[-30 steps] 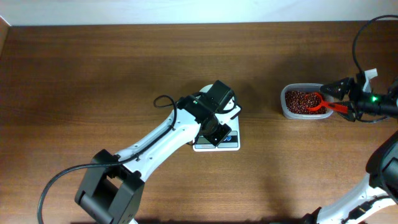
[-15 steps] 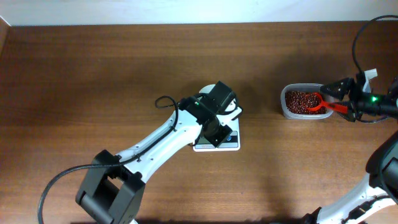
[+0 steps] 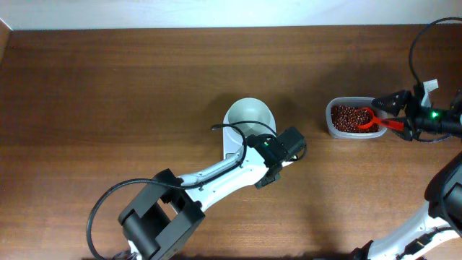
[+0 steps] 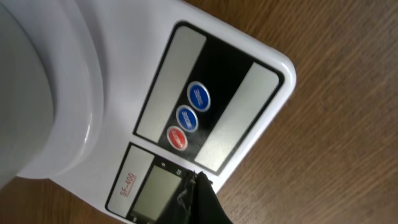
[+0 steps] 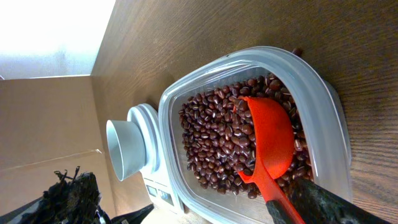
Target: Scoop item into bowl and weigh 50g on scale
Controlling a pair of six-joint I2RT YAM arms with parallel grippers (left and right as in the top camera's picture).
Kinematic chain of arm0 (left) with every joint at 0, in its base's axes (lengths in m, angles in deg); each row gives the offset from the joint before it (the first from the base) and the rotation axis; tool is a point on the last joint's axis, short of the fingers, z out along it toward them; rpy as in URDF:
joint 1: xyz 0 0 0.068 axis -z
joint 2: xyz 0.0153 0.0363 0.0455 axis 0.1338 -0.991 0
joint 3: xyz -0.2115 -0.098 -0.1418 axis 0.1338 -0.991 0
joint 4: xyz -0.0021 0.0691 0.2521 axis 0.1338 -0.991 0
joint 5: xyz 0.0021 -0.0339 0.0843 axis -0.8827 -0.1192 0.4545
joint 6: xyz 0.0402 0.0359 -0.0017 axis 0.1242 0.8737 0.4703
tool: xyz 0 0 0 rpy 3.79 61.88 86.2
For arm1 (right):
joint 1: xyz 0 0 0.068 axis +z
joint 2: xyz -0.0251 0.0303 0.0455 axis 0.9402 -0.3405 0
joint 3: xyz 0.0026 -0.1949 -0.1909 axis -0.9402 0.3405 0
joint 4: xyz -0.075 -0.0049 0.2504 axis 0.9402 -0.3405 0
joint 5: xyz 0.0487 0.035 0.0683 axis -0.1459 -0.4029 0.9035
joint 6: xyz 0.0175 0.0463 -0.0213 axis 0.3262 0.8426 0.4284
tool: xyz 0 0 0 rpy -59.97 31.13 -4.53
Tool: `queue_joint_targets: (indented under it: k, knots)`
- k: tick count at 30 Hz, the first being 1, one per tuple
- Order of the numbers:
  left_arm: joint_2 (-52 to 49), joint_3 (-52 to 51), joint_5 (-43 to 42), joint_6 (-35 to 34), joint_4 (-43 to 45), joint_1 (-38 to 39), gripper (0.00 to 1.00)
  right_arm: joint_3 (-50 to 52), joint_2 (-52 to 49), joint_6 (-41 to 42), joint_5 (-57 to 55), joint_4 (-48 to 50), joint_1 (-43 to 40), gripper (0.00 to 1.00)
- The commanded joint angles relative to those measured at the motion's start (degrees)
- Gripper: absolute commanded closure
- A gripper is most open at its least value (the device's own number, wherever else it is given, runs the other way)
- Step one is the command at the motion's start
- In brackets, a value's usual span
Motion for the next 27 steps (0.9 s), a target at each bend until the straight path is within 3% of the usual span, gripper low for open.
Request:
queue_joint_targets:
  k: [1,10,20,27]
  knots:
    - [-2.3,-0.5,0.9,0.9,1.6,0.1,1.0,0.4,-1.1,-0.2,-7.7,0.9,-0.9,0.01]
    - [-5.0,-0.5,1.0,1.8,4.4,0.1,1.0,0.4,-1.1,-0.2,-7.7,0.9,-0.9,0.01]
    - [-7.3,-0.5,7.8,1.7,7.2,-0.4,1.0,0.4,-1.1,-0.2,-7.7,0.9,-0.9,0.01]
    - [-7.3,-0.5,3.5,2.1,5.6,-0.3,1.0,0.4,-1.1,-0.2,-7.7,0.9,-0.9,0.01]
